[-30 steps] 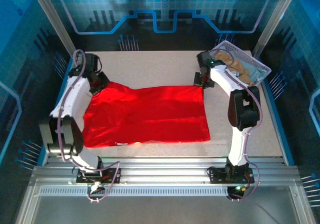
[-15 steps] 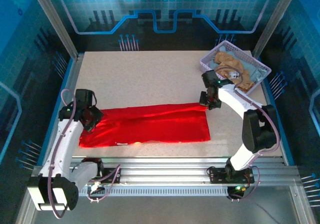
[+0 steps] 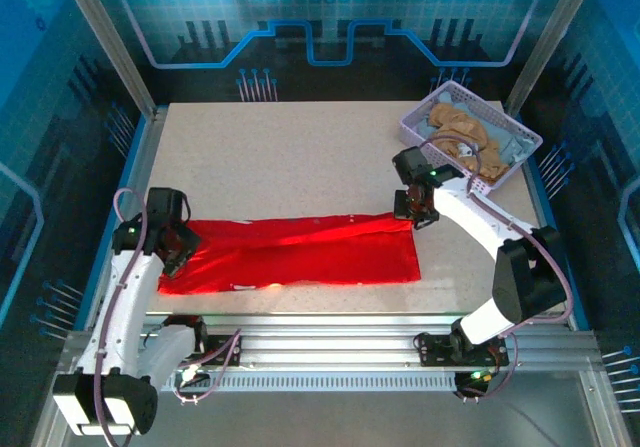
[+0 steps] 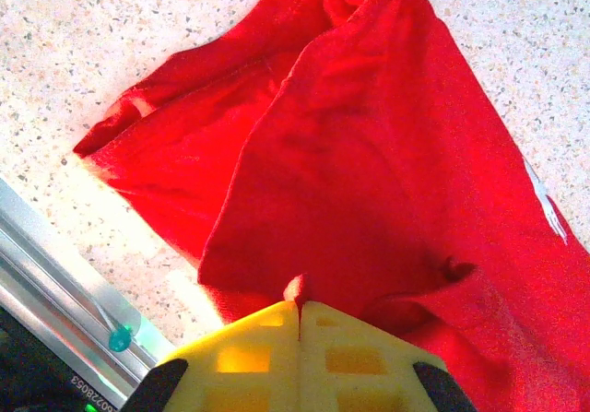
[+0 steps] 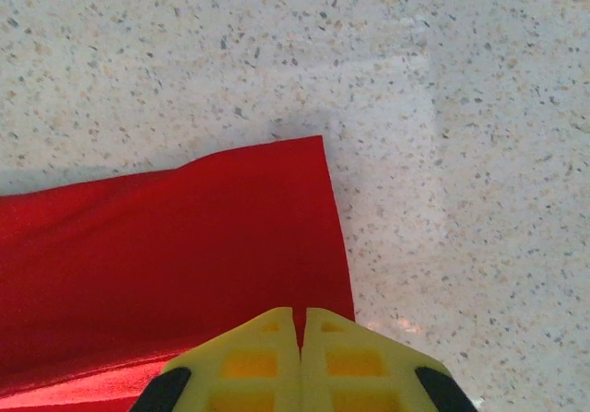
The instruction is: Fold and stack the t-shirts
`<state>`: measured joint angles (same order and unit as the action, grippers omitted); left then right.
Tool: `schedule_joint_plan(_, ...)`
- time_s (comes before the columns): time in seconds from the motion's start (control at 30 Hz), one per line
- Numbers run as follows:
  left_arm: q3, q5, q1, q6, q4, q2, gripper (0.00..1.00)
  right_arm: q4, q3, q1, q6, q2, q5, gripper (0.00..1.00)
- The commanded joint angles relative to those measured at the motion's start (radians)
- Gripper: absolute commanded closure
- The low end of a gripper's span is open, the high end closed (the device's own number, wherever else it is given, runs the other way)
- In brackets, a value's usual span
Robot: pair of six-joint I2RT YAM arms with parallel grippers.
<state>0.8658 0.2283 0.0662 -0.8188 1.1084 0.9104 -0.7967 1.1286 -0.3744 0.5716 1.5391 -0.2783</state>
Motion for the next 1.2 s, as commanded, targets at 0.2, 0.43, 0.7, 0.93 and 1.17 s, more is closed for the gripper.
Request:
schedule_joint_plan(0.2,-0.098,-0.012,0.0,-0.138,0.09,-0.044,1.0,-0.045,-0.109,-0.012,0.062,-0.038,0.0,0.87)
schedule_joint_plan(0.43,-0.119,-0.021,0.0,-0.176,0.091,-0.015,0.99,-0.04,-0.138,0.027,0.15,-0.111,0.048,0.6)
schedule_joint_plan(0.7,-0.112,-0.006,0.0,-0.175,0.069,0.021,0.98,-0.024,-0.077,0.047,0.182,-0.013,0.118,0.68)
schedule_joint_plan(0.93,-0.069,-0.019,0.0,-0.142,0.011,0.046,0.55,0.018,-0.045,0.068,0.228,0.061,0.162,0.68)
schedule_joint_plan(1.17,0.112,-0.102,0.068,-0.003,-0.193,0.345,0.51,0.136,0.037,0.149,0.149,0.187,0.206,0.59)
